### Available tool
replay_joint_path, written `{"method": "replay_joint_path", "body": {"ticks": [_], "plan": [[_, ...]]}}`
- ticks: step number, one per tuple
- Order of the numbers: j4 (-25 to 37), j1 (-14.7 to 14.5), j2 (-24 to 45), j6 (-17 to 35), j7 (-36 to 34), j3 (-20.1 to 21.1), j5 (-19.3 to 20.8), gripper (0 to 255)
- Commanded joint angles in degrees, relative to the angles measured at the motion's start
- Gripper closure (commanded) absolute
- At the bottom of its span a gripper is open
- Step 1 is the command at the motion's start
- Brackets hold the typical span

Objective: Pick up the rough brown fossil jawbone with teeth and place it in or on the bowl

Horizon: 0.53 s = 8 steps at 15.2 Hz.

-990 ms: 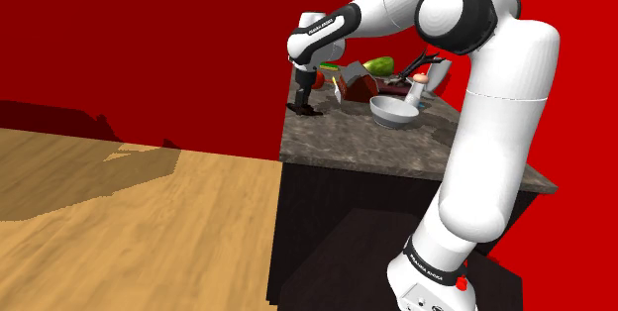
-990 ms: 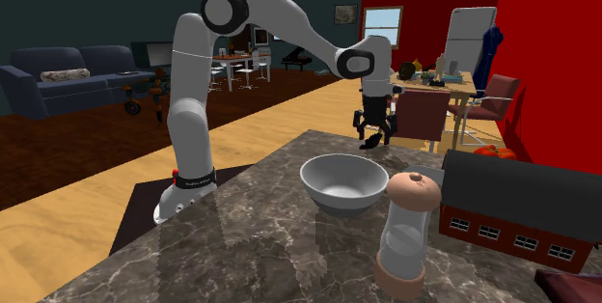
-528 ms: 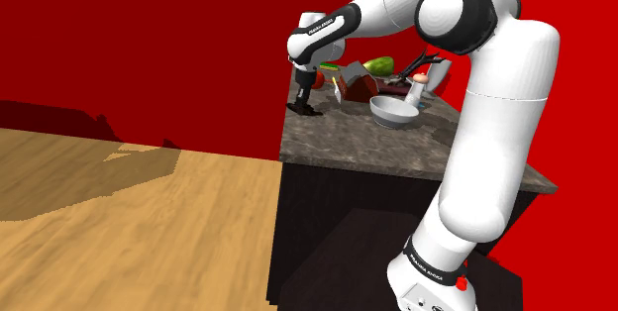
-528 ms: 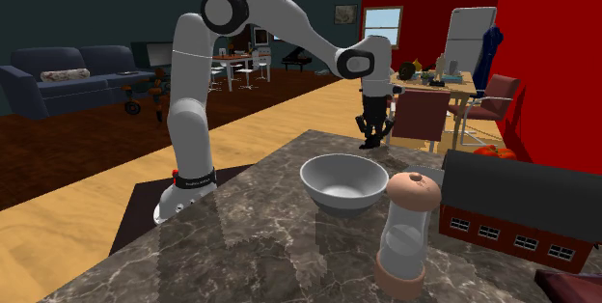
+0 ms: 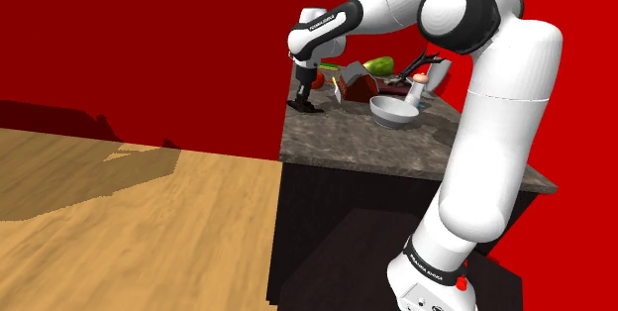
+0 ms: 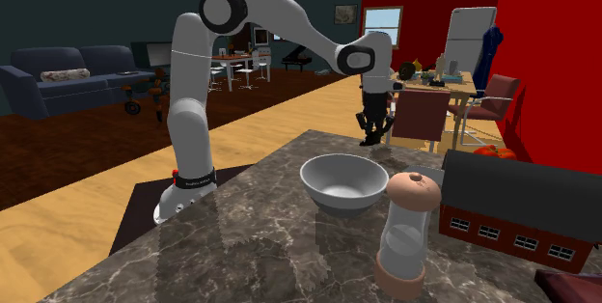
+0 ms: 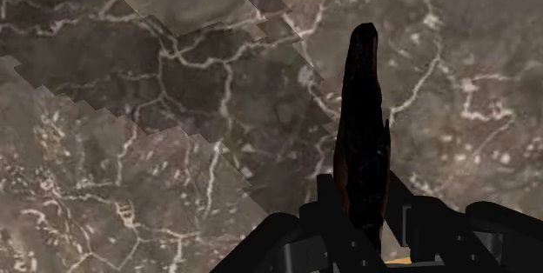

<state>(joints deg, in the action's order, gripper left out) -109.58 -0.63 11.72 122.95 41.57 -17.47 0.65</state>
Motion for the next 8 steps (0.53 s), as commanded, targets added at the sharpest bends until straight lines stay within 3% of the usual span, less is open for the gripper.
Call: {"method": "replay_joint_path", "body": {"ticks": [1,8], "plan": [[0.7,-0.1,-0.6,-1.2,-0.1,0.0,0.2,255],[3.9,-0.2,-2.3,-6.2,-0.2,-0.1,0.7,255]]}}
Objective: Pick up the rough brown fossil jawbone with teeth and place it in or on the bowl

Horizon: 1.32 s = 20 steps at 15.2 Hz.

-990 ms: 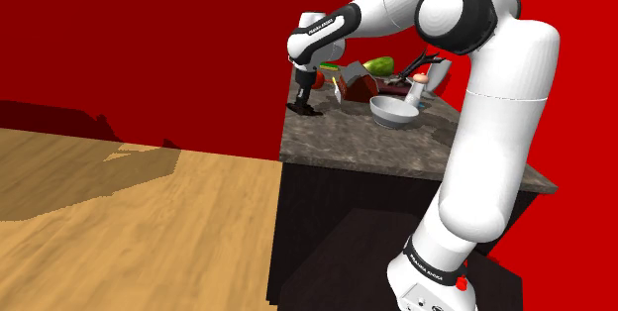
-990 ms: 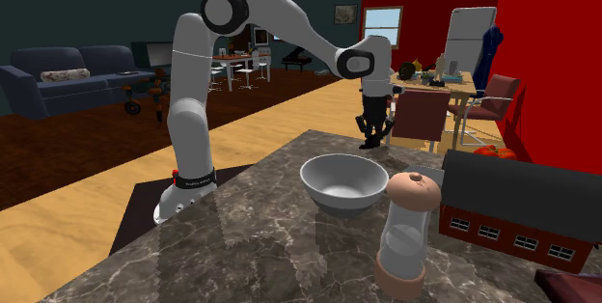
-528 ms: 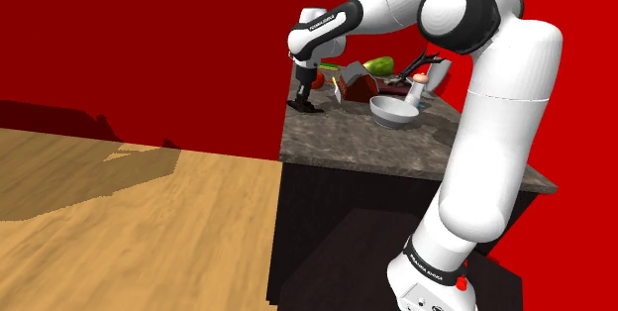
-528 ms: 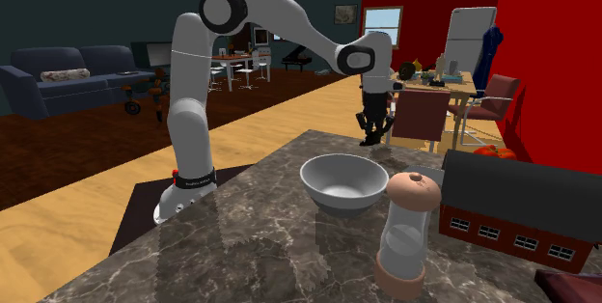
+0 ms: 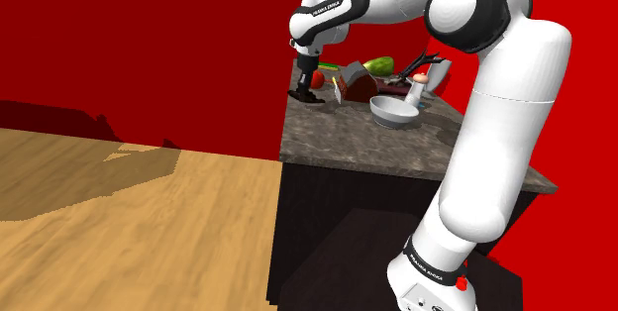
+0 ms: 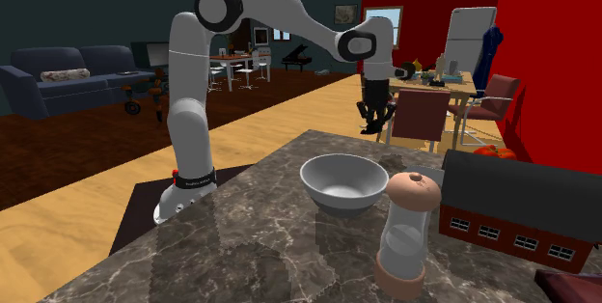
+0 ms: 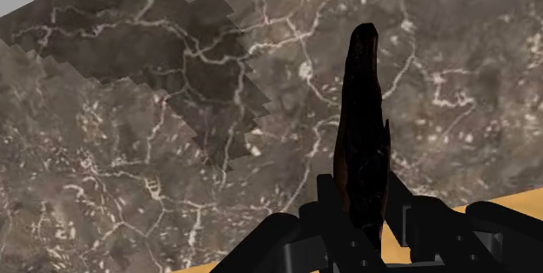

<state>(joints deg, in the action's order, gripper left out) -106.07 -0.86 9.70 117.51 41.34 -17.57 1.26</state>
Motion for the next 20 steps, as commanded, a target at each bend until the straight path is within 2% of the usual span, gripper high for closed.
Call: {"method": "replay_joint_path", "body": {"ticks": [1,18,20], "plan": [[1.0,0.0,-0.5,-1.5,0.0,-0.1,0.2,255],[12.0,0.0,-2.2,-14.1,0.4,-0.2,0.5,255],[8.7,0.9,-4.7,-13.1,2.1,-1.0,1.2,255]]}}
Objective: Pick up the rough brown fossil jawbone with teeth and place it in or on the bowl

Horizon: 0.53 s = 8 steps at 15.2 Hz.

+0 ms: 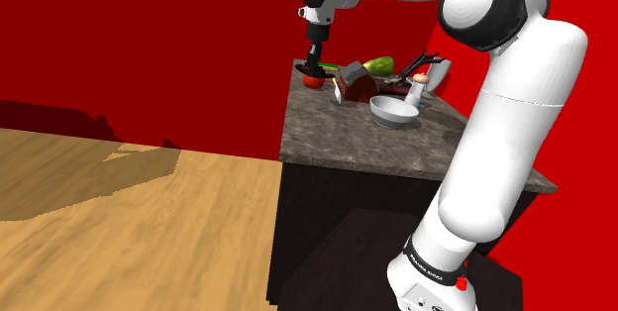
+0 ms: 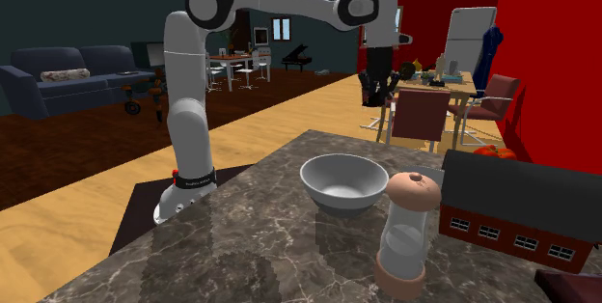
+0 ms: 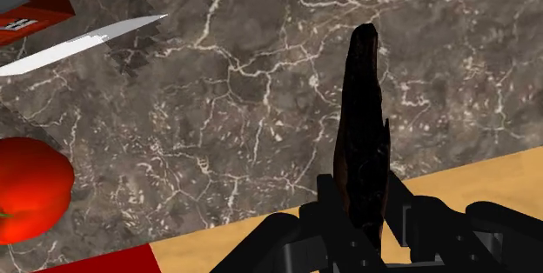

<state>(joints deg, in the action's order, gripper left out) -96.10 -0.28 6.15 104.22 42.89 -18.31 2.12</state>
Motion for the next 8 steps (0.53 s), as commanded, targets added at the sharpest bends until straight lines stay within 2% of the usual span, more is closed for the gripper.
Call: {"method": "replay_joint_path", "body": {"ticks": [1,8], "plan": [[-2.8,0.8,-2.4,0.6,1.4,-0.8,0.7,255],[-11.2,4.4,-9.5,2.7,8.1,-4.4,3.0,255]]}}
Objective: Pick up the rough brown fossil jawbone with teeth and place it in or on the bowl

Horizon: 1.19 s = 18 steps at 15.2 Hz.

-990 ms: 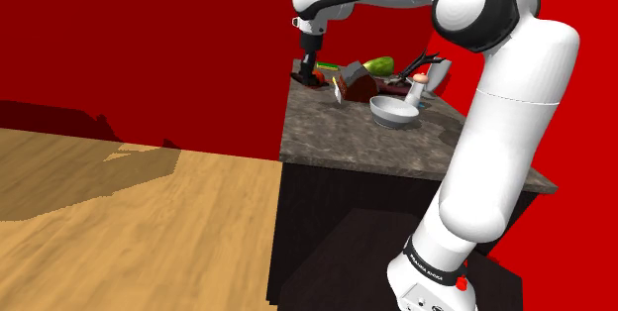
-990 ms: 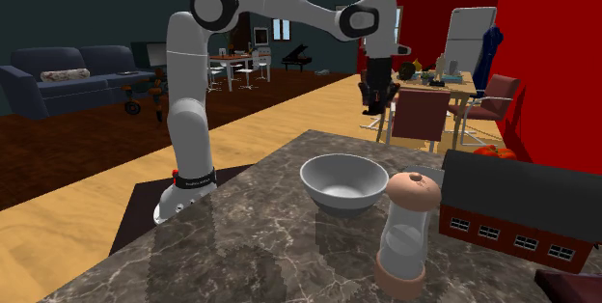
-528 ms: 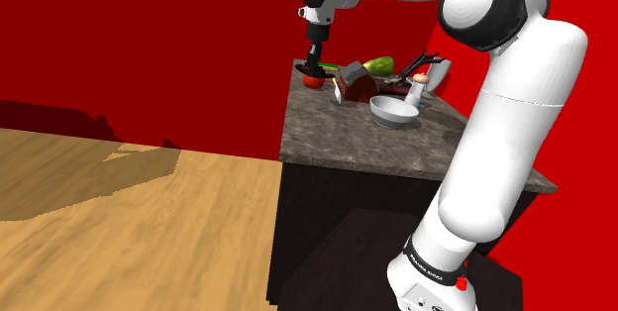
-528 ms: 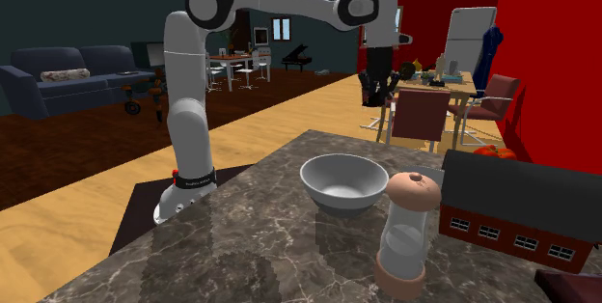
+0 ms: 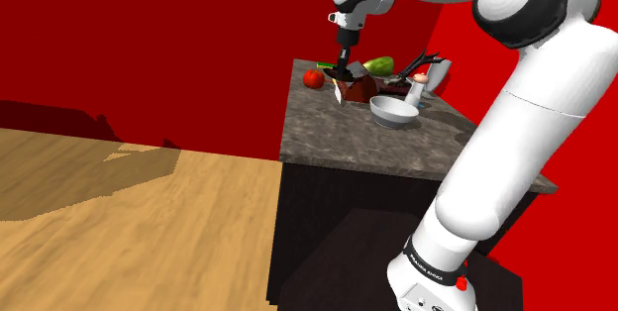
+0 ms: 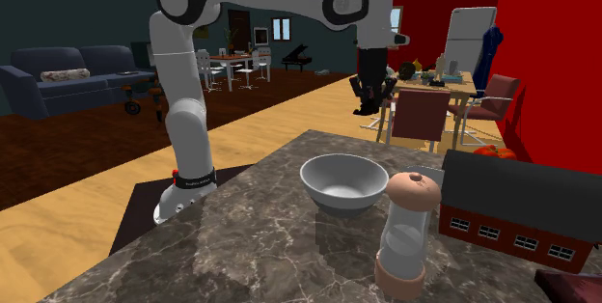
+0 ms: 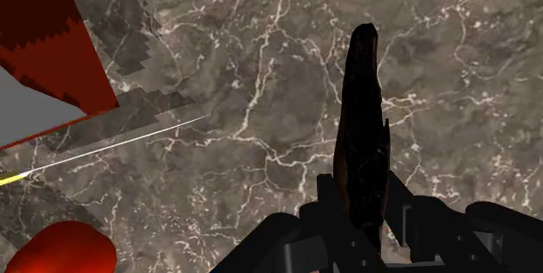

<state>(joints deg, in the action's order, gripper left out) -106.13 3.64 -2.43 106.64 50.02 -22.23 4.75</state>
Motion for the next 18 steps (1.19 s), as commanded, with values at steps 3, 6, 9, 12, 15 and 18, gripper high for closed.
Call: {"method": "replay_joint_path", "body": {"ticks": [3,6,9,12,15,18], "plan": [[-3.6,2.2,-3.3,0.9,4.1,-2.3,1.3,255],[-5.5,4.0,-5.2,1.3,7.5,-4.3,2.2,255],[-6.8,5.7,-6.6,1.7,11.1,-6.4,2.9,255],[-7.5,7.4,-7.5,2.0,14.9,-8.7,3.5,255],[-7.6,9.1,-7.8,2.3,18.9,-11.1,3.8,255],[-8.1,10.1,-7.6,3.2,21.4,-12.8,3.8,255]]}}
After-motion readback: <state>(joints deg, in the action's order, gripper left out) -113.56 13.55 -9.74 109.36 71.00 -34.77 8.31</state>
